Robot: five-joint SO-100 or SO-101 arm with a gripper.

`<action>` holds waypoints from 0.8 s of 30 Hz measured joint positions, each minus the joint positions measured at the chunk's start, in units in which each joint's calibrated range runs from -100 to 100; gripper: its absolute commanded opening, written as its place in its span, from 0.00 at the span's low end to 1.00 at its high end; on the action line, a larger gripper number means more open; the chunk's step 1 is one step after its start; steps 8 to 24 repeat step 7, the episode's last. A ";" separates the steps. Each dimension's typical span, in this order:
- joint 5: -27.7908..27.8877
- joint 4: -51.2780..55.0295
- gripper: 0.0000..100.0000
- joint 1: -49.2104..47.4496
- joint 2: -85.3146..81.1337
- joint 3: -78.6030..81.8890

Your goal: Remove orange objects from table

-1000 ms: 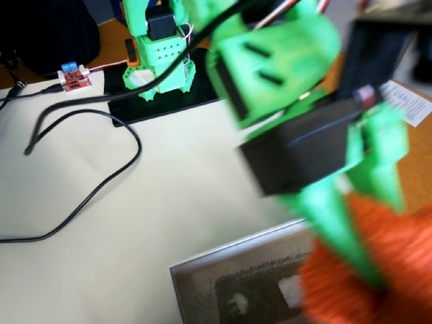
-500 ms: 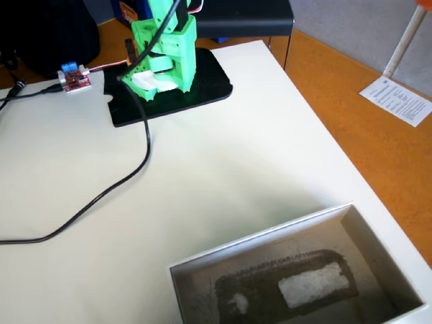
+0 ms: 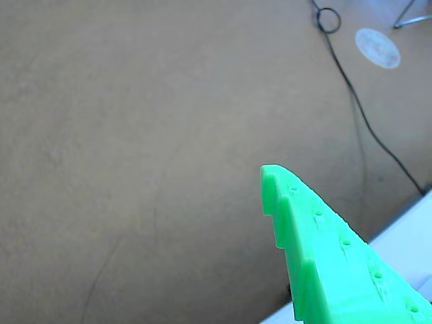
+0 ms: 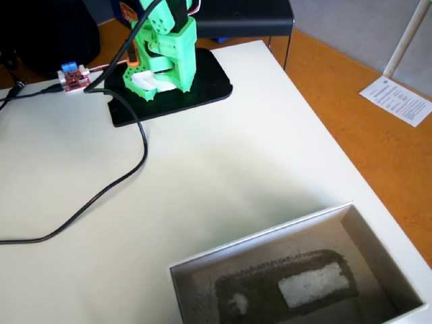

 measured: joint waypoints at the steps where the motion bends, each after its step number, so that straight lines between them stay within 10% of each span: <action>1: -0.39 0.00 0.56 0.74 0.00 0.56; 24: -6.20 3.08 0.56 11.97 -6.43 10.87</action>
